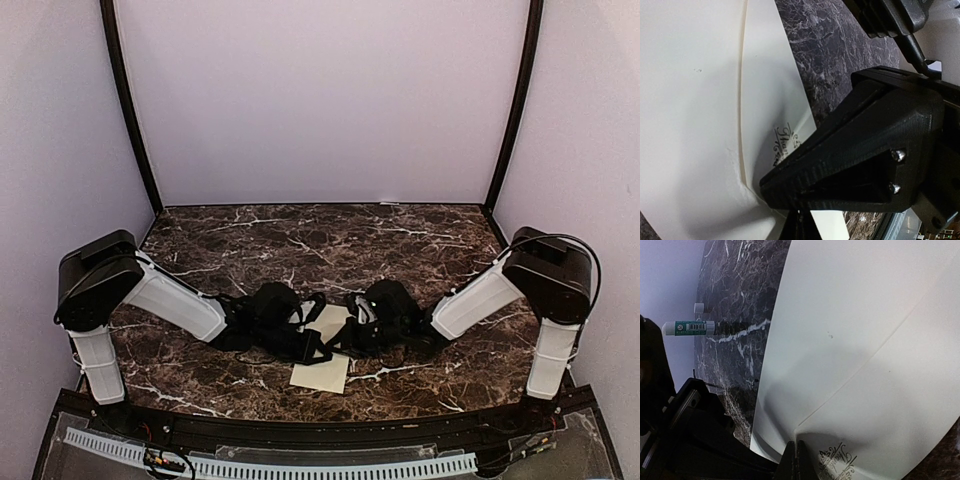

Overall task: Place the letter into the envelope and seal it
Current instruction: Seal the envelope flap on the envelope.

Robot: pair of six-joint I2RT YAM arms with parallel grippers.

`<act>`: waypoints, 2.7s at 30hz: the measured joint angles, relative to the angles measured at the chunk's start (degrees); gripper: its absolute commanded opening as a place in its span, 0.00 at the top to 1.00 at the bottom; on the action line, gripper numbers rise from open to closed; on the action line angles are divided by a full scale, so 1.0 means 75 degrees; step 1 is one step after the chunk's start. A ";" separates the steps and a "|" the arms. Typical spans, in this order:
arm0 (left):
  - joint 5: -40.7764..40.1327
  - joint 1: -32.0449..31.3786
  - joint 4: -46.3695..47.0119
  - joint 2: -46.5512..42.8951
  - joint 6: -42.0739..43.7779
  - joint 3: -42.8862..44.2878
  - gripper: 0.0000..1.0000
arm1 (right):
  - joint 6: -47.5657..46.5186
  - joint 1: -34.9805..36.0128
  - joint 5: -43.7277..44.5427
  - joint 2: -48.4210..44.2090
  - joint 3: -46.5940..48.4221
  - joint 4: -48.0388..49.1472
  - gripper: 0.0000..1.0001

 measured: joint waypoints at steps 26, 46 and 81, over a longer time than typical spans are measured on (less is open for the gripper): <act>-0.0079 0.0000 -0.0050 -0.0035 0.0006 -0.0017 1.00 | -0.0574 -0.0583 -0.0058 -0.0195 -0.0009 -0.0393 1.00; -0.0125 -0.0003 -0.0192 -0.0079 0.0047 0.0012 1.00 | -0.0714 0.0181 -0.0309 -0.0606 -0.0146 -0.1189 1.00; -0.0522 0.0265 -0.1679 -0.0358 0.0198 0.1064 0.97 | -0.0831 -0.0609 -0.0122 -0.0265 0.0338 -0.1209 1.00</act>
